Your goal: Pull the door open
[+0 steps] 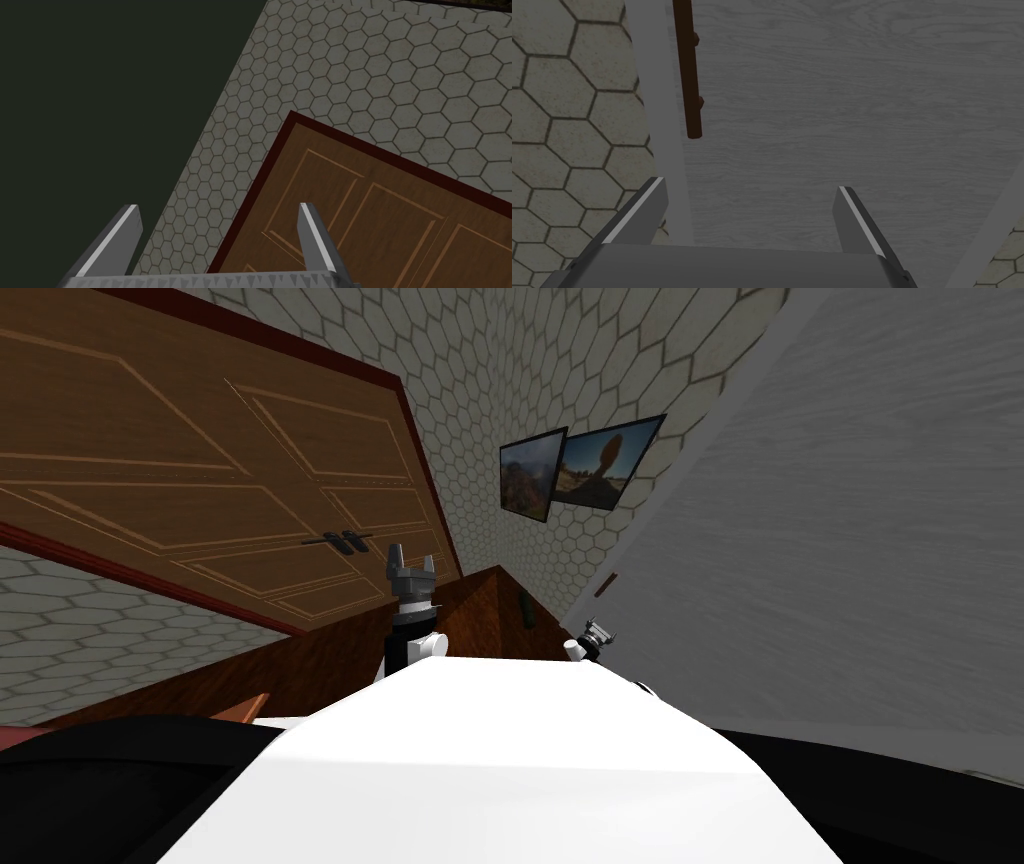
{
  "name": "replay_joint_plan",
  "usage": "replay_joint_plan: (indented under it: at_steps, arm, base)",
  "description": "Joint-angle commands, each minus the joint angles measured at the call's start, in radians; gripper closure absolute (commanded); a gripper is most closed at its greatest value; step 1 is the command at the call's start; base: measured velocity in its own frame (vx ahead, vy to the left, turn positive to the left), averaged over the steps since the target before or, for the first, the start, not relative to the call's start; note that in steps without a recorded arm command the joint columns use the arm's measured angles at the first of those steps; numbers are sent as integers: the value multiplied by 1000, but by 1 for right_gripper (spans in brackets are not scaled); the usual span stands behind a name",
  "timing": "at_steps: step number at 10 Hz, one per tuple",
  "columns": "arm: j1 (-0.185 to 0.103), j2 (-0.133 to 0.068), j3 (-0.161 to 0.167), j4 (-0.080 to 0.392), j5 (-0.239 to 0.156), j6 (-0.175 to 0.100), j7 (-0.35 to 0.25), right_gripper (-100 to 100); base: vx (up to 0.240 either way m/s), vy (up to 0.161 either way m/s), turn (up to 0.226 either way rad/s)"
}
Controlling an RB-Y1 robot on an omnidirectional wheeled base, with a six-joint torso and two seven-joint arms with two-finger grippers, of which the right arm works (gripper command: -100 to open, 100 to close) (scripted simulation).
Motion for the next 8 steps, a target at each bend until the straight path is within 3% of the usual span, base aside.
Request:
replay_joint_plan:
  at_steps: [1, 5, 8]
  arm:
    - [3, -3, -9, -3, 3, 3, -4, -100]
    - [1, -16, -40, 8, 13, 10, -24, -100]
    - [4, -37, -84, 28, 28, 22, -52, -100]
  base:
    - [-191, 61, 11]
    - [-156, 118, 24]
    - [-144, 115, 80]
